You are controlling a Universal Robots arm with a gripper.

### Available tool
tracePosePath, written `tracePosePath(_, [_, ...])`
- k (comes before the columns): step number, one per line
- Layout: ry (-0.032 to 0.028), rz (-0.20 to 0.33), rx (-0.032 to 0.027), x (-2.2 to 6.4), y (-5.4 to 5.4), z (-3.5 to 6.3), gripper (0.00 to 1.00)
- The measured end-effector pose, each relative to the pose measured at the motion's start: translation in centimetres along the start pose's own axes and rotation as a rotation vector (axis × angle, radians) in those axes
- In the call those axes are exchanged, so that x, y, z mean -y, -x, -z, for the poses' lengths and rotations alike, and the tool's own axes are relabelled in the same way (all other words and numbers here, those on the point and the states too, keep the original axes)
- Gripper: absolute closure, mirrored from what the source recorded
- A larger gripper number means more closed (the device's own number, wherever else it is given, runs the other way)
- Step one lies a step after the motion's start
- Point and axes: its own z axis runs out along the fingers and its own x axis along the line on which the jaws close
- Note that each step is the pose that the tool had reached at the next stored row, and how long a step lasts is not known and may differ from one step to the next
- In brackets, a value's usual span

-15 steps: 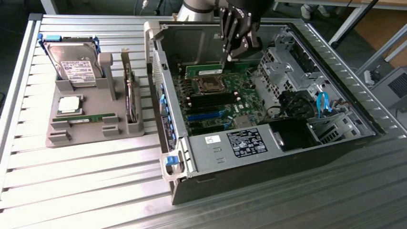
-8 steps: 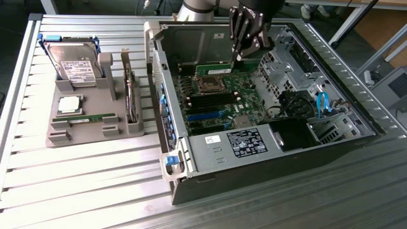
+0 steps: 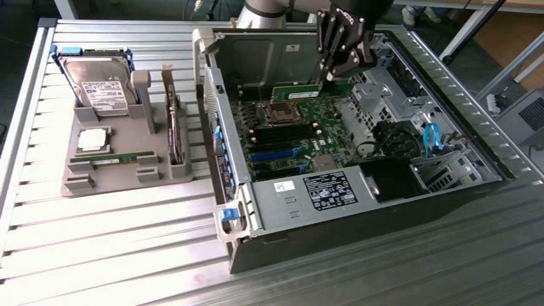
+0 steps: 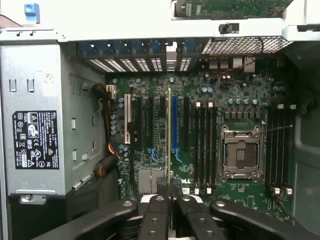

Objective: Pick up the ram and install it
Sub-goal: 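Pick up the ram and move it above insertion slot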

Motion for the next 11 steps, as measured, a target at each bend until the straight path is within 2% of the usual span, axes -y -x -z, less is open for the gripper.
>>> tracePosePath(1, [0.0000,0.000,0.0000,0.77,0.0,0.00,0.89])
tracePosePath(8, [0.0000,0.000,0.0000,1.73,0.0,0.01,0.89])
tracePosePath(11, [0.0000,0.000,0.0000,2.49,0.0,0.01,0.89])
